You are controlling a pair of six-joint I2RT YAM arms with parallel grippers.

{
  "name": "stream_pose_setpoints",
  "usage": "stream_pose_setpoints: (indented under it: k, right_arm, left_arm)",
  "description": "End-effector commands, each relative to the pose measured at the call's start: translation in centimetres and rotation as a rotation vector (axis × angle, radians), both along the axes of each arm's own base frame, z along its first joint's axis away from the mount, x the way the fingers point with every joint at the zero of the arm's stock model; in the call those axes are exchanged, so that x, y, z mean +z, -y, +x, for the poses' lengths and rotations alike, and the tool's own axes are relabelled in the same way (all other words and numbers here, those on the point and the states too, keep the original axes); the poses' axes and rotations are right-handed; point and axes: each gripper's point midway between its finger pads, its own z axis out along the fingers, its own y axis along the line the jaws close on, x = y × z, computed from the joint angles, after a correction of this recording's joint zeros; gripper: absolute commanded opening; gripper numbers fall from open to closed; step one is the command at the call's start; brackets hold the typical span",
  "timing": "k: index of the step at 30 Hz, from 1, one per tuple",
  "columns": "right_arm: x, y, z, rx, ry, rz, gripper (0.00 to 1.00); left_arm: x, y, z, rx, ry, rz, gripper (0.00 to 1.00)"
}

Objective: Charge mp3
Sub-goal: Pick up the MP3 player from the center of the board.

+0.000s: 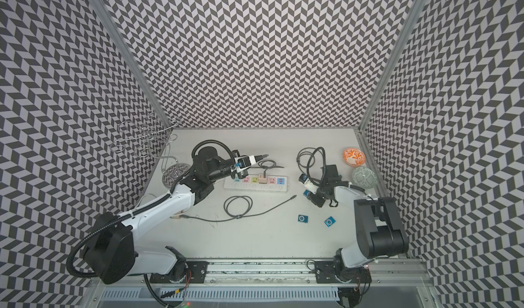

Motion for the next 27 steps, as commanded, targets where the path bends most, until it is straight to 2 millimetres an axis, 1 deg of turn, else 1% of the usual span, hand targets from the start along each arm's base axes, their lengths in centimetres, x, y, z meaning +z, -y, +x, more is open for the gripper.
stream_pose_setpoints:
  k: [1,3,7,9,11,14,16,17,19,23,24,27]
  right_arm:
    - [0.9,-0.9,-0.2,0.028,0.023,0.04,0.32]
    - [1.2,-1.0,0.0,0.023,0.034,0.048,0.32]
    - [2.7,-1.6,0.8,-0.005,0.075,0.097,0.3]
    - [4.0,-2.0,1.4,-0.025,0.106,0.139,0.29]
    - [5.5,-1.9,2.3,-0.072,0.146,0.164,0.2]
    - [7.5,-1.4,3.5,-0.149,0.206,0.178,0.12]
    - [9.0,-1.5,4.1,-0.193,0.241,0.217,0.11]
    - [10.1,-1.7,4.2,-0.199,0.26,0.247,0.11]
    - [11.7,-2.2,4.3,-0.205,0.285,0.303,0.1]
    - [15.0,-2.4,4.9,-0.278,0.32,0.397,0.11]
    - [15.4,-2.5,5.0,-0.293,0.319,0.413,0.11]
    - [16.7,-3.5,5.2,-0.286,0.292,0.453,0.11]
  left_arm:
    - [1.2,0.0,-0.4,-0.012,0.041,-0.022,0.0]
    - [1.3,0.0,-0.4,-0.015,0.04,-0.023,0.0]
    - [1.2,0.0,-0.4,-0.016,0.036,-0.022,0.0]
    - [1.2,0.1,-0.4,-0.019,0.032,-0.022,0.0]
    - [1.2,0.1,-0.4,-0.019,0.027,-0.022,0.0]
    - [1.1,0.2,-0.3,-0.019,0.008,-0.026,0.0]
    - [0.9,0.4,-0.3,-0.024,-0.005,-0.028,0.0]
    - [0.8,0.5,-0.3,-0.027,-0.014,-0.026,0.0]
    - [0.5,0.7,-0.3,-0.031,-0.034,-0.022,0.0]
    - [0.1,1.2,-0.3,-0.035,-0.075,-0.025,0.0]
    - [0.0,1.4,-0.3,-0.035,-0.086,-0.025,0.0]
    - [-0.5,2.2,-0.5,-0.042,-0.115,-0.024,0.0]
